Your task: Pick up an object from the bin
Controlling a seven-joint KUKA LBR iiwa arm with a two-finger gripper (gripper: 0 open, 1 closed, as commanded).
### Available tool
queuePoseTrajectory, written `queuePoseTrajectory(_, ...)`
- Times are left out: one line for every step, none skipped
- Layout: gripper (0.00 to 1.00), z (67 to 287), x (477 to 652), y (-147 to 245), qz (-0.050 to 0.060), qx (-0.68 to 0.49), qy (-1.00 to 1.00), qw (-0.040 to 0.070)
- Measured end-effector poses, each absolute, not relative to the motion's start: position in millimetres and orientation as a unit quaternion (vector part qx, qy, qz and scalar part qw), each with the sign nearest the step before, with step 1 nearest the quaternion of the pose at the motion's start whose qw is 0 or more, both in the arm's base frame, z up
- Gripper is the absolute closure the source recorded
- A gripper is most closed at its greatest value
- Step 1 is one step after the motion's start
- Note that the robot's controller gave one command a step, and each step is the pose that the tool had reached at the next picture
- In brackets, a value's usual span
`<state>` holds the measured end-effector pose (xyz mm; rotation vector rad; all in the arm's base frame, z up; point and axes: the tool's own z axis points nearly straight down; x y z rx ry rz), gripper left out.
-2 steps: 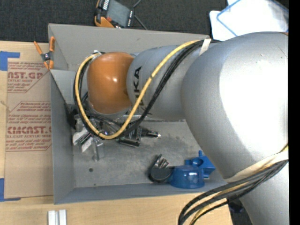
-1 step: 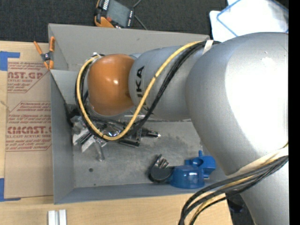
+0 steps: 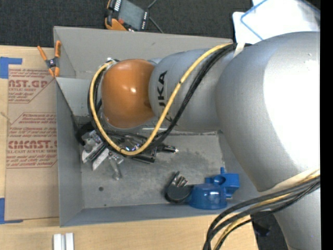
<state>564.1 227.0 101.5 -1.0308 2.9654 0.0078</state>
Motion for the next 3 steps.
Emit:
queuePoseTrajectory(0.00, 102, 558.0, 209, 0.003, -0.368, 0.930, 0.004)
queuePoseTrajectory(1.00, 78, 571.3, 217, 0.005, -0.421, 0.907, 0.015)
queuePoseTrajectory(1.00, 78, 571.5, 218, 0.005, -0.421, 0.907, 0.015)
